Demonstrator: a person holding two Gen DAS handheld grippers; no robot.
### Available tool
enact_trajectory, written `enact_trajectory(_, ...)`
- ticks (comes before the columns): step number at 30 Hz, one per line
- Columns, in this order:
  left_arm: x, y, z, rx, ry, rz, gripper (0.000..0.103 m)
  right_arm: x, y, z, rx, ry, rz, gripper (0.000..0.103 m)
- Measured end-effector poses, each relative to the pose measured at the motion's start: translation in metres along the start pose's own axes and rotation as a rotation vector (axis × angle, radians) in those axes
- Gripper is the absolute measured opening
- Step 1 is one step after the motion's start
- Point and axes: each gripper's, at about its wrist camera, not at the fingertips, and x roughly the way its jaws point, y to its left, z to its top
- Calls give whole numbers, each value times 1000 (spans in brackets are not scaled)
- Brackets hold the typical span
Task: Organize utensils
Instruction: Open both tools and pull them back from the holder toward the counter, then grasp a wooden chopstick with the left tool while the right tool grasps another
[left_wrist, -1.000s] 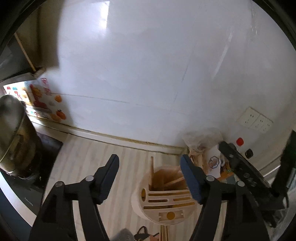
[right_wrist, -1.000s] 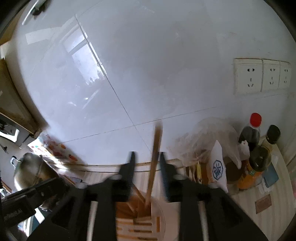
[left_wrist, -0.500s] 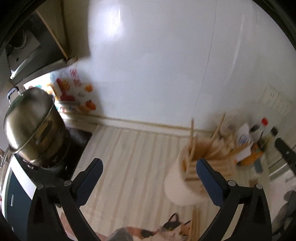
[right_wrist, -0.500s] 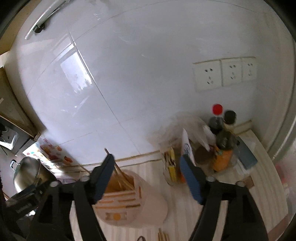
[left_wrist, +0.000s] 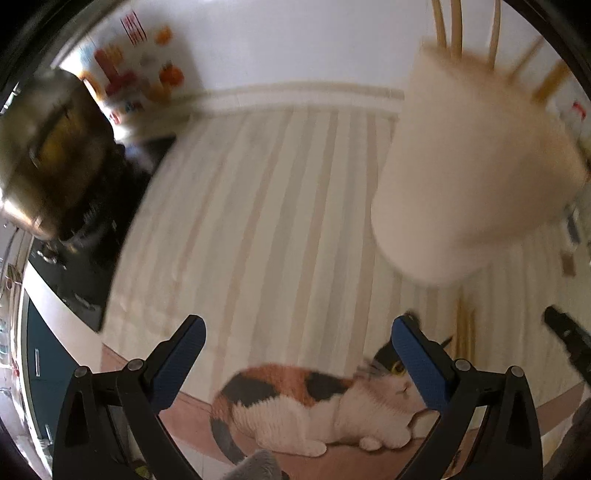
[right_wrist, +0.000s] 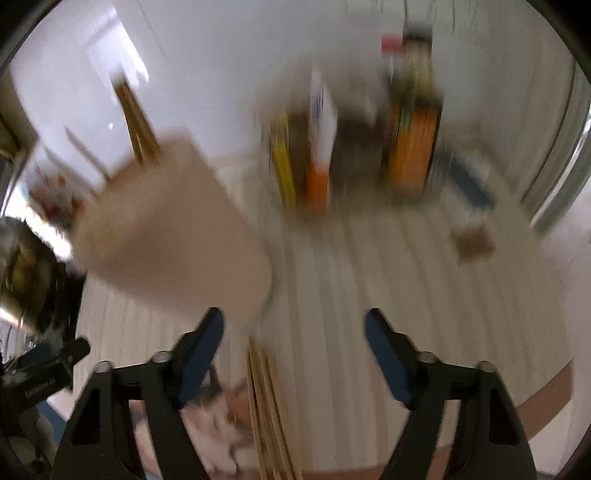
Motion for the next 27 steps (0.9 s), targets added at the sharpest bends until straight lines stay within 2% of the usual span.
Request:
enact_trajectory(1,10,-3,-6,9,24,11,103,12,-2,-5,-2,43,8,48)
enact_trajectory(3,23,-9,-14,28,51,24,102,38,-4,-22,-22,139,7,38)
enact_trajectory(7,41,-21,-26,64,94,37,102,69,-2,-45,-62,257,17,29)
enact_trajectory(11,47,-29,-31,82,116,36,102,87,2,-58,-103,322,18,23)
enact_trajectory(14,46,-39,-33,101,114,30,101,88,8,-64,-161,309,-11,14)
enact_trajectory(15,45,-43,-34,108,113,24,101,89,9,-66,-180,309,-33,7)
enact_trajectory(17,44,-54,-37,124,119,-15,101,88,10,-68,-201,303,-51,6)
enact_trajectory(19,45,-69,-40,139,147,-86,90,85,6,-71,-199,299,-95,6)
enact_trajectory(21,50,-87,-45,146,206,-170,71,82,-5,-72,-170,303,-105,6)
enact_trajectory(22,52,-94,-47,153,222,-196,69,79,-16,-73,-147,310,-111,6)
enact_trajectory(24,56,-111,-52,175,251,-233,56,76,-32,-75,-121,317,-119,6)
enact_trajectory(27,59,-130,-58,214,272,-248,44,70,-57,-79,-91,321,-137,7)
